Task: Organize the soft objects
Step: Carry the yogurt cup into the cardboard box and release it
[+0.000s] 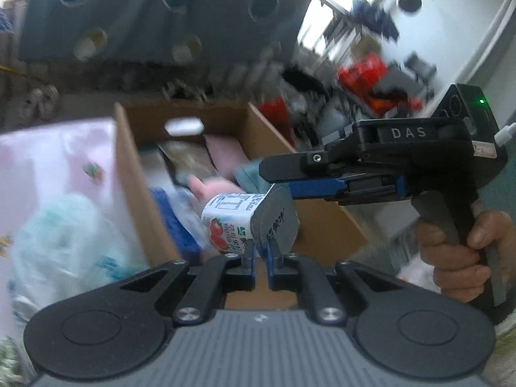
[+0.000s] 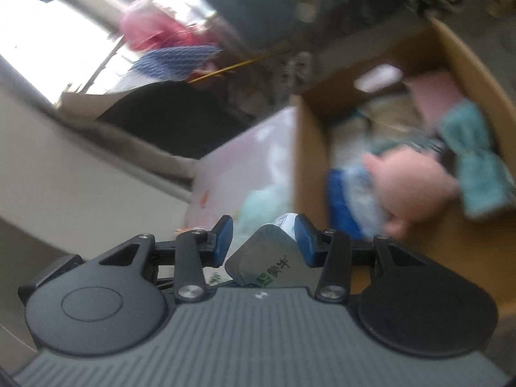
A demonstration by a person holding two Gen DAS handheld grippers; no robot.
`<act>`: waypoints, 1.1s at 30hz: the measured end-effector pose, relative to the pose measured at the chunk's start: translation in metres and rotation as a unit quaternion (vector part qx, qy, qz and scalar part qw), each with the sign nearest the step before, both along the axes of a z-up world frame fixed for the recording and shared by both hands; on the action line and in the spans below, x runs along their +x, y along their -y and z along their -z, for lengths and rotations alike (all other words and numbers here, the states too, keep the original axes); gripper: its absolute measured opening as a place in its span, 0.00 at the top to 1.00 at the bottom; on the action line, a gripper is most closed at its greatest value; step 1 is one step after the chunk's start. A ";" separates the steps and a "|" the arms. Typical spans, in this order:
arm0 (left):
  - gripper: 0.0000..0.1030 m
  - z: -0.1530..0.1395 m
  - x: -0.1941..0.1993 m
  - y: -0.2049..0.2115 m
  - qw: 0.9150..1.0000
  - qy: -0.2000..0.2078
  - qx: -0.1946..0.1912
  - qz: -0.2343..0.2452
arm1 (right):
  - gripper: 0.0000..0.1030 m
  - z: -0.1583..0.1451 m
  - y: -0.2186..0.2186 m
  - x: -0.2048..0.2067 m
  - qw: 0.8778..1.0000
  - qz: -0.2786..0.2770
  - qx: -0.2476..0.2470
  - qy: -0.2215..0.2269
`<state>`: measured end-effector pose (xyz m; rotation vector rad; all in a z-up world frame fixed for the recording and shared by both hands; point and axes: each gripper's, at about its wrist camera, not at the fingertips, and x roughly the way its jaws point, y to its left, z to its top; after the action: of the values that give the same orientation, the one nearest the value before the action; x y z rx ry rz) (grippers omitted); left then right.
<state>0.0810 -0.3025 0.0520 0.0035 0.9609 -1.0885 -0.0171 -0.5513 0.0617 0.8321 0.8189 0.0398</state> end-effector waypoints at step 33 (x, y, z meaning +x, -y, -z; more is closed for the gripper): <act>0.52 0.010 0.012 -0.070 0.996 0.008 0.042 -0.079 | 0.51 0.097 0.014 0.038 0.993 -0.011 0.054 -0.106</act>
<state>0.0934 -0.2323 0.0422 0.0060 0.9750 -0.9001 0.0205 -0.5650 -0.0358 0.9400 1.0320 0.0152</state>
